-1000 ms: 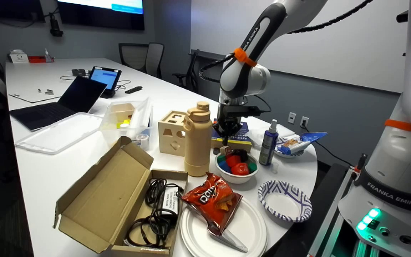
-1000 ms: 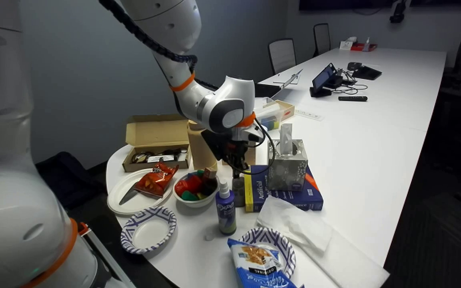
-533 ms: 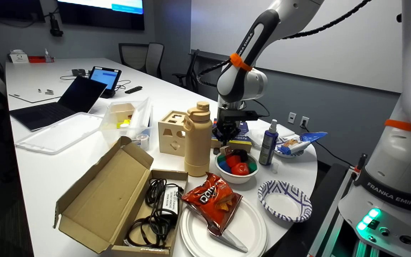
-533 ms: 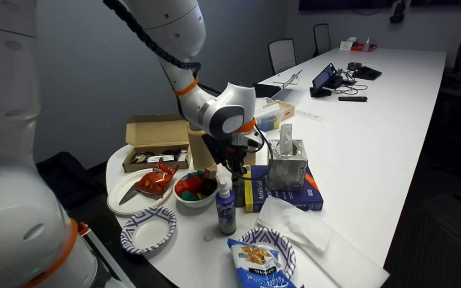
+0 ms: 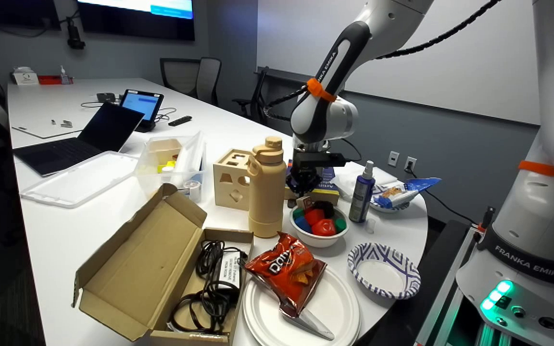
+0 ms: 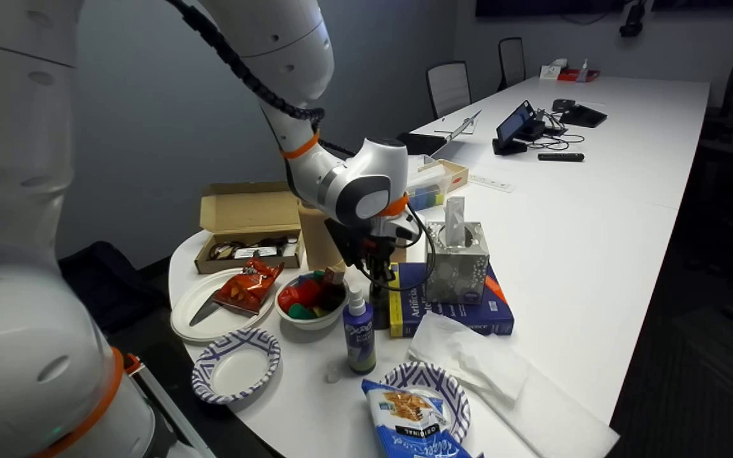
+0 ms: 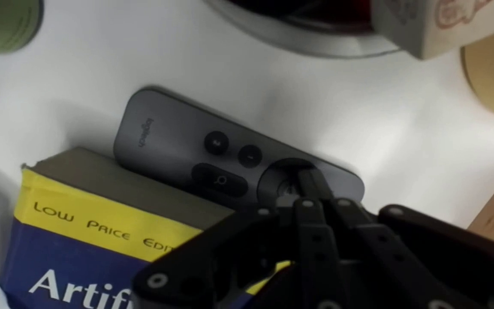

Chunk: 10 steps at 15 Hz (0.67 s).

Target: Press a button on the remote

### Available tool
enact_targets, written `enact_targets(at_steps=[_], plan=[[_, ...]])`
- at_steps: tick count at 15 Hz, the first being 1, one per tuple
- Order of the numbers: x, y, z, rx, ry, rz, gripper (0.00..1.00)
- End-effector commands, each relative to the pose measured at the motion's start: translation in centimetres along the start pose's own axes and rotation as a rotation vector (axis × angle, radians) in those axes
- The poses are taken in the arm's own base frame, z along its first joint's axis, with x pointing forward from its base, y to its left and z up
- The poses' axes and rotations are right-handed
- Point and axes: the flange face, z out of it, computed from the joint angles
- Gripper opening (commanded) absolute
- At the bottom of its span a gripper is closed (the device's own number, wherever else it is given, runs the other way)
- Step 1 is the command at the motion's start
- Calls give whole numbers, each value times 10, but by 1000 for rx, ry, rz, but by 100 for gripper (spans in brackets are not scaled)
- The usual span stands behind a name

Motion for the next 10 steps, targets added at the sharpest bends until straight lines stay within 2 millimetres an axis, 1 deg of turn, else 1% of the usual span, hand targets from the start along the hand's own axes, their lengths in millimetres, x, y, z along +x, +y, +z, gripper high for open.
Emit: enact_targets(at_steps=[1, 6, 10], plan=[[6, -2, 6, 0, -1, 9, 0], [10, -11, 20, 13, -11, -15, 0], [13, -12, 29, 4, -24, -20, 0]])
